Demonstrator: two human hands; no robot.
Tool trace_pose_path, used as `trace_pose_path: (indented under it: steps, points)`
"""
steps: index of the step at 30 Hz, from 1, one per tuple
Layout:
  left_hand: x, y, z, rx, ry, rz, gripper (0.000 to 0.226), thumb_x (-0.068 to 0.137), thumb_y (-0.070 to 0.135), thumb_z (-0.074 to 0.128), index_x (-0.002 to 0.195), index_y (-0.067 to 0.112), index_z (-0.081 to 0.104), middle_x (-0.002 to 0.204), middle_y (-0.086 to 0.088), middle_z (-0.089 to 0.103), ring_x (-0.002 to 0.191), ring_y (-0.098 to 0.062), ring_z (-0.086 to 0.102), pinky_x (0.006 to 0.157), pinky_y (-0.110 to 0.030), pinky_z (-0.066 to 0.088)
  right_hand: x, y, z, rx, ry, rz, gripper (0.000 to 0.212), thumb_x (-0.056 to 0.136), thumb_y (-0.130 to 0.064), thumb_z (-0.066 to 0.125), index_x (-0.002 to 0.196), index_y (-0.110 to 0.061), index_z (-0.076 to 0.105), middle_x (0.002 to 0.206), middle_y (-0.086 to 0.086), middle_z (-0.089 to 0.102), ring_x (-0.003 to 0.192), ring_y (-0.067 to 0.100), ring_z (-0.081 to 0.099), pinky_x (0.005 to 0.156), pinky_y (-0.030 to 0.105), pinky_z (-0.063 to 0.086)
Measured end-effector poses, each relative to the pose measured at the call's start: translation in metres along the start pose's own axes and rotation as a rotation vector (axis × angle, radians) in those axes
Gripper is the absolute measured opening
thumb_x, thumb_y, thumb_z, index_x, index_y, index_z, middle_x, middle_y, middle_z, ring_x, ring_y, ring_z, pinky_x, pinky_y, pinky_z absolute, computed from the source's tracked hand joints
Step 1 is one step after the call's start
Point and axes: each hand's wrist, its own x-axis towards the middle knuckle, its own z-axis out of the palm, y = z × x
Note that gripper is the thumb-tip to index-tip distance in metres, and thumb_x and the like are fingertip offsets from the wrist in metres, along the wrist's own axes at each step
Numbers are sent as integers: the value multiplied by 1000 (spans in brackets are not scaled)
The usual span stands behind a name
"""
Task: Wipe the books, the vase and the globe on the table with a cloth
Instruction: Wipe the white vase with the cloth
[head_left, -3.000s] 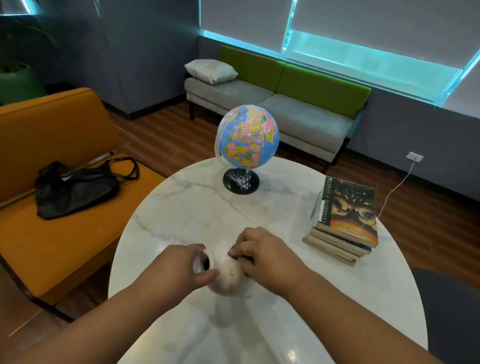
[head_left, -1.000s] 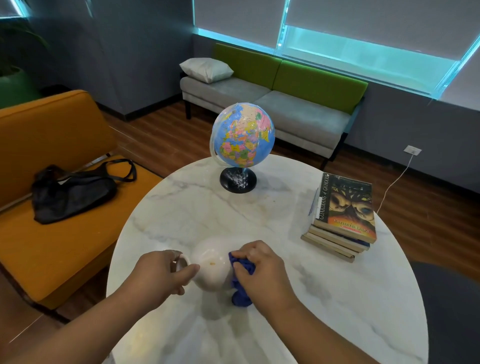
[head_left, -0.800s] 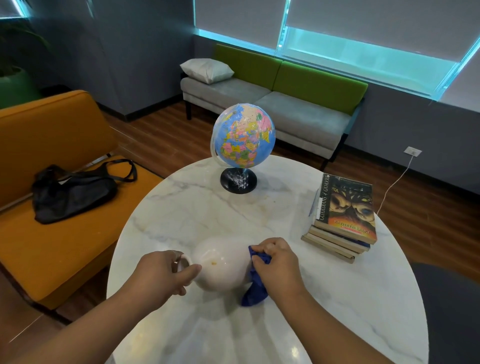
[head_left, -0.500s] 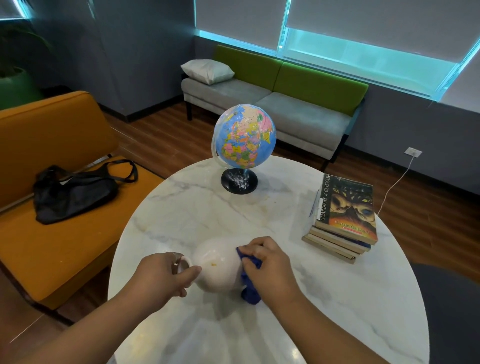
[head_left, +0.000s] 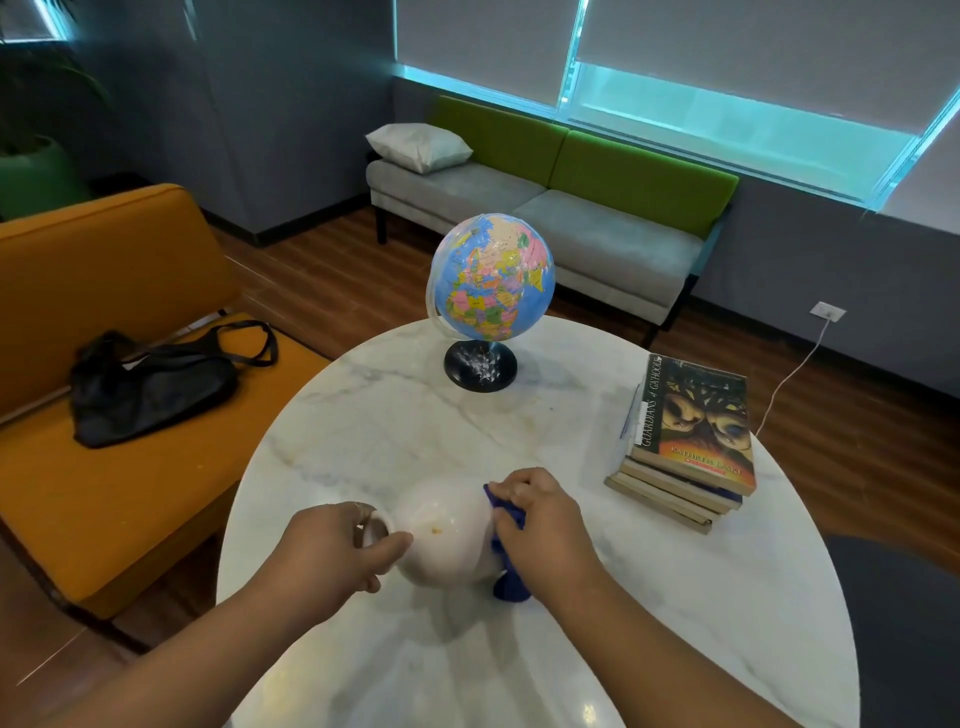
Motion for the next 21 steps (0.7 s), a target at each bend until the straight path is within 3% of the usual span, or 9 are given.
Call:
trace_pose_path:
  steps: [4,6,9,14,18,21]
  points:
    - [0,0,-1,20,2,2,20,83,38,70,77,29,54,62,0,71,52,-3,67,56,-14,49,-18,-14,10,-21,-104,-236,36,93,-18,56,128,-23,60,121,-20,44,115,2,43,99,20,43]
    - [0,-1,0,20,-1,-1,20,83,38,70,87,22,59,65,0,71,52,-3,67,55,-15,49,-23,-15,12,-20,-142,-302,35,93,-17,55,126,-26,62,120,-23,45,116,0,42,97,21,44]
    - [-2,-2,0,-43,4,10,35,81,41,72,108,23,58,72,2,71,59,-4,69,59,-19,52,-17,-12,6,61,-109,-223,31,92,-14,57,120,-26,66,113,-27,47,107,1,51,90,25,50]
    - [-4,1,-4,14,-21,69,47,74,42,78,112,37,51,86,11,66,78,-8,67,71,-26,58,-8,-20,0,59,-56,-92,32,93,-13,56,123,-22,64,108,-26,44,98,-4,50,79,-1,39]
    - [-4,5,-1,18,27,109,49,74,35,79,117,30,56,84,10,67,76,-6,65,67,-24,57,-17,-31,3,-103,-139,-278,37,94,-17,51,129,-25,59,121,-20,44,114,3,40,95,15,39]
    - [-4,6,0,11,44,110,51,74,32,79,120,27,58,82,9,67,74,-7,65,67,-27,57,-18,-25,-2,-160,-179,-352,36,93,-16,51,126,-26,62,122,-17,49,113,6,40,94,14,37]
